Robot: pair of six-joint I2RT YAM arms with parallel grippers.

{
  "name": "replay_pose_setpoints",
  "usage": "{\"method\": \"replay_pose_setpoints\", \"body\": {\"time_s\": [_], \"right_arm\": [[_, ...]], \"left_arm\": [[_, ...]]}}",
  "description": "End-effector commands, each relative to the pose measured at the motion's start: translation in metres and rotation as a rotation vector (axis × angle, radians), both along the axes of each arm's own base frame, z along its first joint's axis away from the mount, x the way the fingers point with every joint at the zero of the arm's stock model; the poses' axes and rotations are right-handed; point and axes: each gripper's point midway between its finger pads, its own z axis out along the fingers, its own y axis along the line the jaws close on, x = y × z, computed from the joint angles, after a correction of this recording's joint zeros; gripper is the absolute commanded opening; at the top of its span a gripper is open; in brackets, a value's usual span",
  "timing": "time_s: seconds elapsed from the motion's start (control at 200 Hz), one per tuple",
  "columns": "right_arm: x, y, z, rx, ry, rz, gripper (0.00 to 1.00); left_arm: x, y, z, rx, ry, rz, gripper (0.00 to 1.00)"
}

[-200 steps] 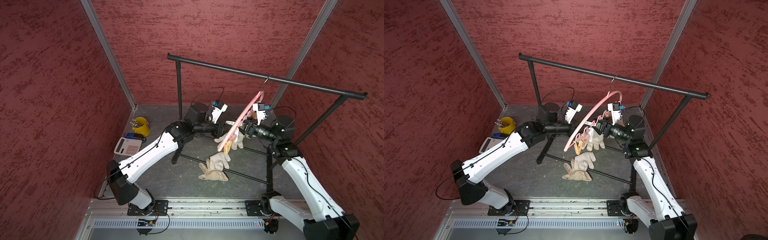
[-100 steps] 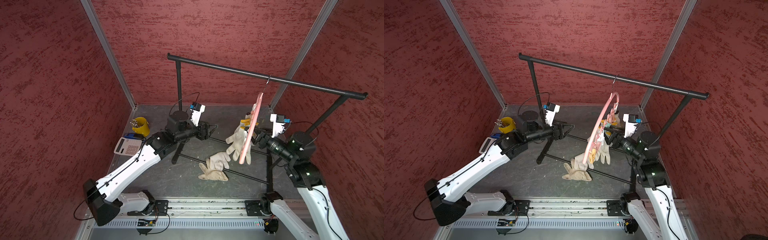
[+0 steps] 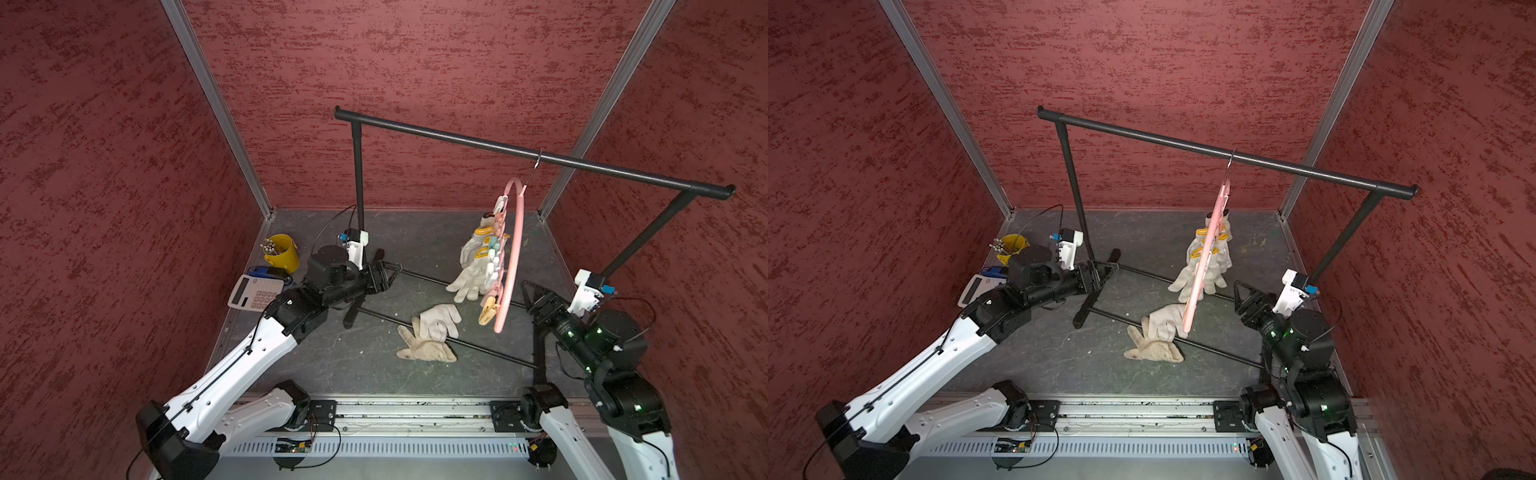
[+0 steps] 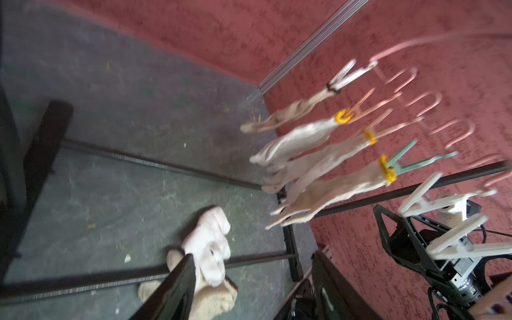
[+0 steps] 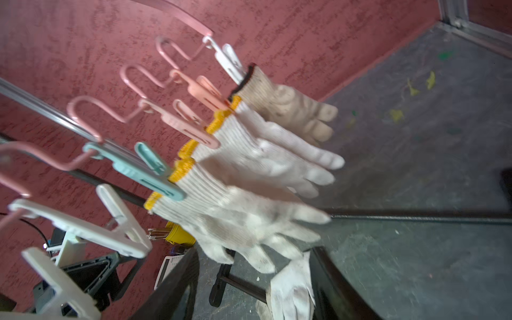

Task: Clip the gloves onto a hanger to dry
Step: Pick up the glove from the center of the board.

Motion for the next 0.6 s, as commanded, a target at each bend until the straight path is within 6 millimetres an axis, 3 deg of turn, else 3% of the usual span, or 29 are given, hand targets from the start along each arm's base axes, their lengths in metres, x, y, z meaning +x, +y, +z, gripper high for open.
{"method": "replay_pose_setpoints", "body": {"time_s": [0.0,0.125,0.26,0.441,0.591], "right_arm": [[-0.007,-0.011,-0.03,0.093,0.108,-0.09,0.61],[-0.011,-0.005,-0.048,0.152,0.146,-0.073,0.6],[-0.012,-0.003,-0.059,0.15,0.169,-0.06,0.6],[-0.015,0.002,-0.069,0.149,0.195,-0.032,0.6],[-0.017,0.013,-0.094,0.193,0.264,0.017,0.59]], "left_arm": [[-0.025,0.003,-0.069,0.084,0.302,0.045,0.67],[-0.039,-0.013,-0.116,0.063,0.524,0.051,0.67],[-0.037,-0.038,-0.146,-0.054,0.693,0.079,0.67],[-0.028,-0.06,-0.157,0.008,0.7,0.087,0.67],[-0.041,-0.068,-0.162,0.164,0.654,0.023,0.65]]}}
